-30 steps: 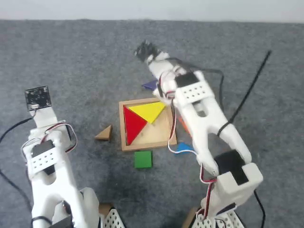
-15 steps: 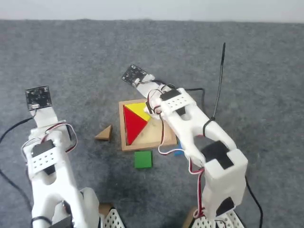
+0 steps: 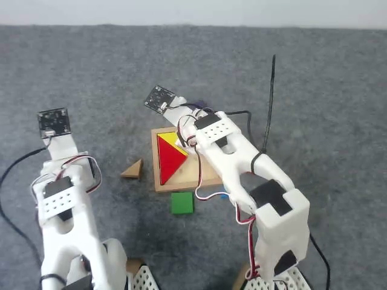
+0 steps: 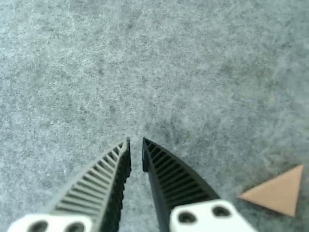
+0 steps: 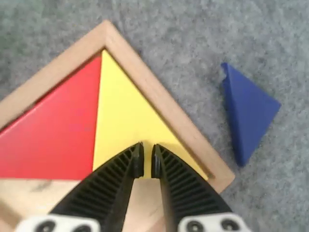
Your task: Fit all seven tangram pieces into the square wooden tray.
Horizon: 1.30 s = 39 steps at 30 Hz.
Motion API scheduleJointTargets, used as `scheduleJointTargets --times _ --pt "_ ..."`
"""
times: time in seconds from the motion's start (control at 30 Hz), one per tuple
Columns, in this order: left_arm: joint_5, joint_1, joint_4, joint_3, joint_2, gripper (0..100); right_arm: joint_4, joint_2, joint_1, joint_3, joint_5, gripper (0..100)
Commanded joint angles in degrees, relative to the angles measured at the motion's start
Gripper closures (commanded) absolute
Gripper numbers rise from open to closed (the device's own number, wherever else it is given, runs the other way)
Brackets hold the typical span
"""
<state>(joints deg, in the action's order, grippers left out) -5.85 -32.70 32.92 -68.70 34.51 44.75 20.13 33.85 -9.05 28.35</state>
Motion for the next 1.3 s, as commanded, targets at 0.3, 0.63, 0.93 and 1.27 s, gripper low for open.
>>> scheduleJointTargets --times 0.3,0.63,0.93,1.27 --pt "-0.8 0.2 -0.3 2.0 1.8 96 2.7 -41.6 -4.1 -25.5 3.4 94.6" --pt "-5.9 5.5 0.0 0.7 1.8 96 10.2 -55.5 -7.1 -39.6 3.3 86.5" --pt "-15.7 12.3 4.2 0.1 1.8 95 -4.7 -51.5 -6.5 -48.4 -0.5 88.3" --pt "-29.0 21.3 16.7 2.5 1.2 82 -6.8 -48.0 -6.3 -48.9 0.3 89.3"
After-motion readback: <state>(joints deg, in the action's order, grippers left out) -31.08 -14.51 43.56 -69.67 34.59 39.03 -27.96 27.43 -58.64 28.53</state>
